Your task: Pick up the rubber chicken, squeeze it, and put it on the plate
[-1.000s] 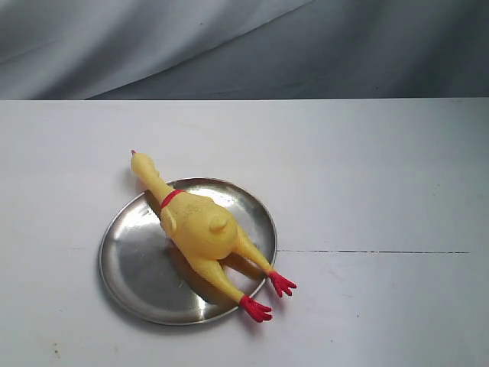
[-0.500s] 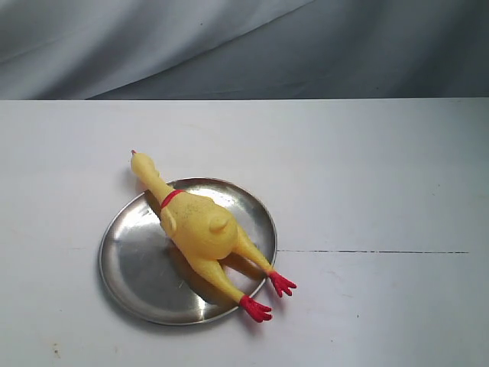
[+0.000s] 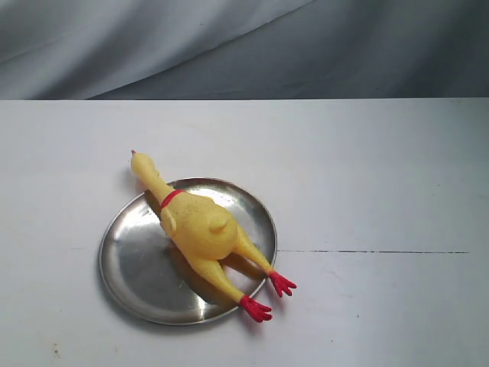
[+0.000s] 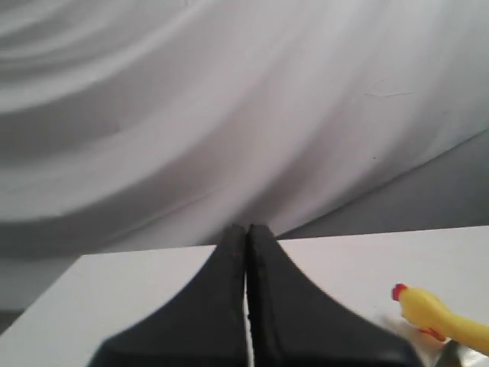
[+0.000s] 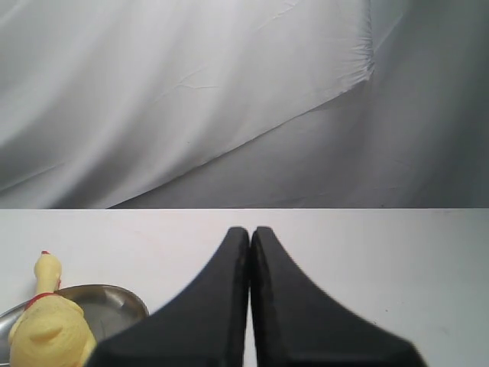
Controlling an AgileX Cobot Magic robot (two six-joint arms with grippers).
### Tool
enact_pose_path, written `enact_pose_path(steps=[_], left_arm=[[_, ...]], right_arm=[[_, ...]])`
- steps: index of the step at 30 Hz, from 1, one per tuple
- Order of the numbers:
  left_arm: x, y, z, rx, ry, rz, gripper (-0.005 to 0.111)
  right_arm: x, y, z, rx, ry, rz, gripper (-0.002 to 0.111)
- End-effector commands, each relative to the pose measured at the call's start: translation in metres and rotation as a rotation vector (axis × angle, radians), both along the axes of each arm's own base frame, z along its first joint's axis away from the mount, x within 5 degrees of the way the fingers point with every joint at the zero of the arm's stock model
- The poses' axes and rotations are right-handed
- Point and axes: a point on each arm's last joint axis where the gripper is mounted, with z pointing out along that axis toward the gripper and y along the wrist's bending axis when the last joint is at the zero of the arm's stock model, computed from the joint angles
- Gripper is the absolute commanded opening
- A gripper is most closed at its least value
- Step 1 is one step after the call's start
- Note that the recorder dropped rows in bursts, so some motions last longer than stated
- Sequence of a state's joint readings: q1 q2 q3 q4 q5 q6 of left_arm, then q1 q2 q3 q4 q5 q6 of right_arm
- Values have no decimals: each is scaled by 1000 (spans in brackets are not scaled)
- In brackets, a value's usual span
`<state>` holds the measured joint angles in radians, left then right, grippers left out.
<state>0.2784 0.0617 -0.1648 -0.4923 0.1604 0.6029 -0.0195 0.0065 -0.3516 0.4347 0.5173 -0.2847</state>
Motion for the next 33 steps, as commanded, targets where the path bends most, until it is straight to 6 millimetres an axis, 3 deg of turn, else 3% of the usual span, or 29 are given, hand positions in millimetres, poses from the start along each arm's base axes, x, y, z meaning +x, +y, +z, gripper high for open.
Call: enact_pose_path(steps=[1, 8, 18, 33], left_arm=[[1, 6, -14, -10, 25, 59, 0], [5, 9, -55, -151, 118, 81, 0], [-3, 13, -65, -226, 182, 229, 0], [-3, 14, -64, -195, 187, 232, 0]], right_arm=[[0, 0, -1, 8, -1, 1, 0], [0, 0, -1, 8, -1, 1, 0], [0, 0, -1, 11, -1, 1, 0], [0, 0, -1, 8, -1, 1, 0]])
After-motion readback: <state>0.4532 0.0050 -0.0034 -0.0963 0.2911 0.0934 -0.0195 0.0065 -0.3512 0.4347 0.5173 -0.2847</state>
